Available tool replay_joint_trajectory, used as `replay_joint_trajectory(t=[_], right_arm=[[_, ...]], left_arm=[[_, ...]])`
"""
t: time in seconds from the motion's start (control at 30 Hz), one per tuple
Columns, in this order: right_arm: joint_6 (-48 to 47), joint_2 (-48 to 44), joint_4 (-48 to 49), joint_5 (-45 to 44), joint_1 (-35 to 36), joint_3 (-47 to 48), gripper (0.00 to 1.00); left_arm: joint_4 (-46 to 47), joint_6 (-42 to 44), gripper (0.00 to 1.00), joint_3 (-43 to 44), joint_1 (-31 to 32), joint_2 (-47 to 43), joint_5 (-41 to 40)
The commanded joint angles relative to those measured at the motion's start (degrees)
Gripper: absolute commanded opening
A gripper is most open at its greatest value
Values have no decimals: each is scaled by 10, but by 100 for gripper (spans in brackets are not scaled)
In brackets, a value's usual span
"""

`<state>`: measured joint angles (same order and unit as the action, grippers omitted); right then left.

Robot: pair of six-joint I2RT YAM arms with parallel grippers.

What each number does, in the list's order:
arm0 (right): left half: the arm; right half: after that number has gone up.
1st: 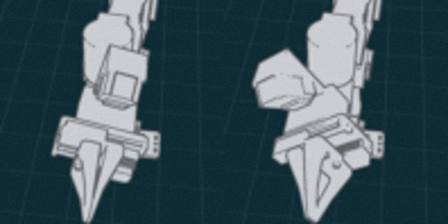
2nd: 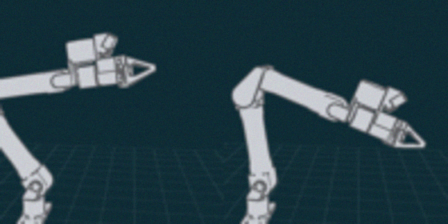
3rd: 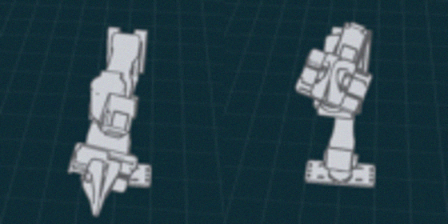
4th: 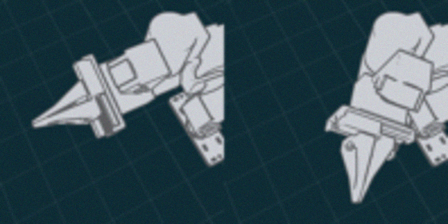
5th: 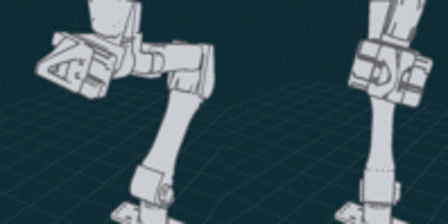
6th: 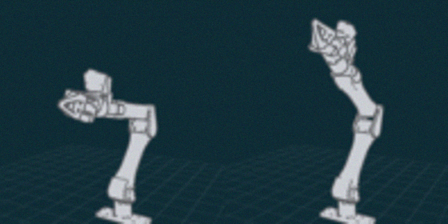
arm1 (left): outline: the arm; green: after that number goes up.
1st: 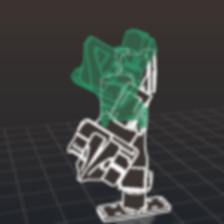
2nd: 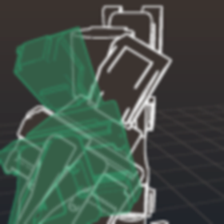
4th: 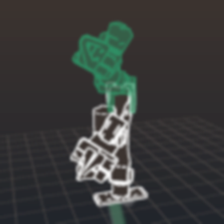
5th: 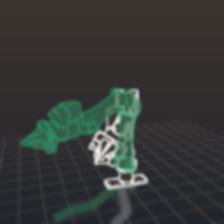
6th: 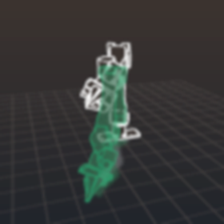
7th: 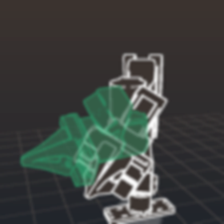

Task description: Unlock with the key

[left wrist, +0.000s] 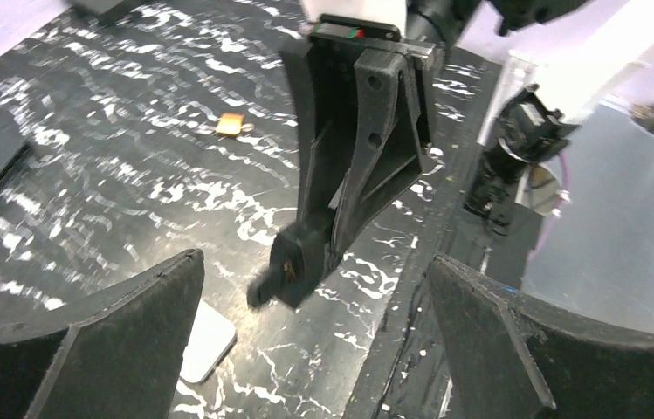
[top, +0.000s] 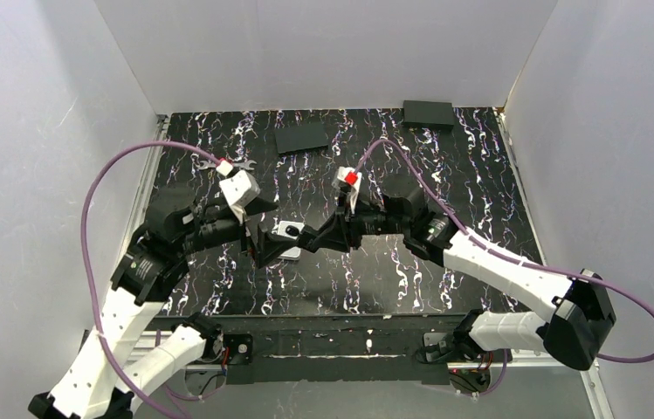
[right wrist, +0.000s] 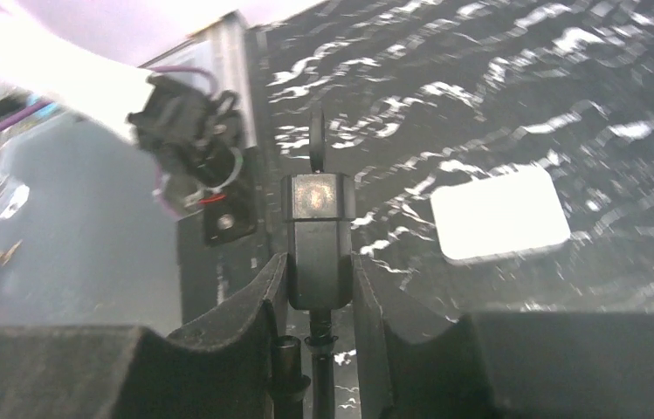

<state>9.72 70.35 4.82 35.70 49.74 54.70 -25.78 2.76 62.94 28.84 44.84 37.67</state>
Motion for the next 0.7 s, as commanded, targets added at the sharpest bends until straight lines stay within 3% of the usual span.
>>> replay_joint_trajectory(t=[0.0, 0.27, 0.53, 0.67], right_arm=[[87, -49, 137, -196, -8, -48, 1], [214, -20, 195, -438, -27, -122, 1], [330, 106, 314, -433, -98, -130, 1], [381, 192, 376, -416, -119, -101, 1]], left_arm=[[-36, -21, 98, -34, 1, -38, -154], [-60, -110, 98, -167, 0, -151, -296], [-102, -191, 98, -223, 0, -260, -386], [-101, -214, 98, -236, 0, -289, -386]])
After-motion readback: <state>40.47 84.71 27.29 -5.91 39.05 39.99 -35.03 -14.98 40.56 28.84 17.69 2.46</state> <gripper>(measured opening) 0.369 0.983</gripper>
